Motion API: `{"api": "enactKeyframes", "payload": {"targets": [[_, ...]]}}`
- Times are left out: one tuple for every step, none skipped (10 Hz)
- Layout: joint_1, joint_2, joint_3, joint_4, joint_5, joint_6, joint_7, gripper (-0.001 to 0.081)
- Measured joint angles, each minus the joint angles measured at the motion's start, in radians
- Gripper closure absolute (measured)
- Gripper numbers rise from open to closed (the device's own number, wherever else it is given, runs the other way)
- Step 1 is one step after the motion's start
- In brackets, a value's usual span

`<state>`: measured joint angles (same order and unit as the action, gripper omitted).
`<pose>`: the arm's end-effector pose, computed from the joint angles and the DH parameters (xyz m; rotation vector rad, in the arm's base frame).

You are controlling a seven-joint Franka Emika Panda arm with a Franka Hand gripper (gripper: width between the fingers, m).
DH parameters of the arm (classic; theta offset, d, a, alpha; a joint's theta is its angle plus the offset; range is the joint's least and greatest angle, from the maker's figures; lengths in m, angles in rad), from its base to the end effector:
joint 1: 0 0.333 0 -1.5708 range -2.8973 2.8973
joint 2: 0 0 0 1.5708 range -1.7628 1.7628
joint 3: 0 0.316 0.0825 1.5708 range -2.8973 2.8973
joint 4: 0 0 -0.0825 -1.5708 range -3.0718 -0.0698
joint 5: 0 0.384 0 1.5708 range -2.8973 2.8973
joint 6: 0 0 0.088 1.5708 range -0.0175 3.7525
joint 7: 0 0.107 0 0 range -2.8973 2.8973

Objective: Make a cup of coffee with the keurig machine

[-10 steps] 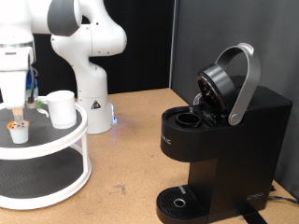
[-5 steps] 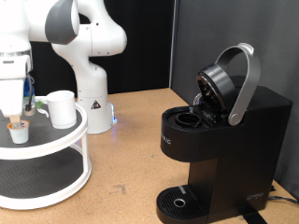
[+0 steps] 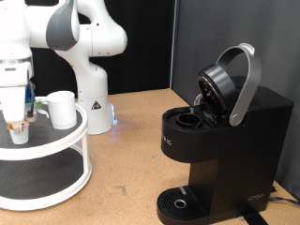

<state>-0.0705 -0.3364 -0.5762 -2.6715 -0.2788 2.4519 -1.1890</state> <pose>0.3319 -0.2379 0.3354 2.8471 1.1547 0.0742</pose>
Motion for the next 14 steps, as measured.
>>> {"api": "enactKeyframes", "payload": {"targets": [[0.000,0.000,-0.001,-0.002,0.000,0.000,0.000,0.0006],[0.000,0.000,-0.002,-0.003,0.000,0.000,0.000,0.0006],[0.000,0.001,-0.002,-0.003,0.000,0.000,0.000,0.0006],[0.000,0.002,-0.002,-0.003,0.000,0.000,0.000,0.0021],[0.000,0.003,-0.002,-0.003,0.000,0.000,0.000,0.0192],[0.000,0.004,-0.002,-0.003,0.000,0.000,0.001,0.0192],[0.000,0.005,-0.002,-0.001,0.000,0.000,0.002,0.0356],[0.000,0.006,-0.002,0.001,0.001,-0.001,0.002,0.0356],[0.000,0.007,-0.002,0.002,0.001,-0.002,0.003,0.0356],[0.000,0.009,-0.002,0.005,0.002,-0.007,0.004,0.0356],[0.000,0.010,-0.002,0.009,0.004,-0.016,0.006,0.0356],[0.001,0.010,-0.001,0.020,0.015,-0.038,0.007,0.0356],[0.005,0.007,0.000,0.041,0.042,-0.077,0.004,0.0356],[0.012,-0.001,0.001,0.067,0.072,-0.127,-0.002,0.0362]]}}
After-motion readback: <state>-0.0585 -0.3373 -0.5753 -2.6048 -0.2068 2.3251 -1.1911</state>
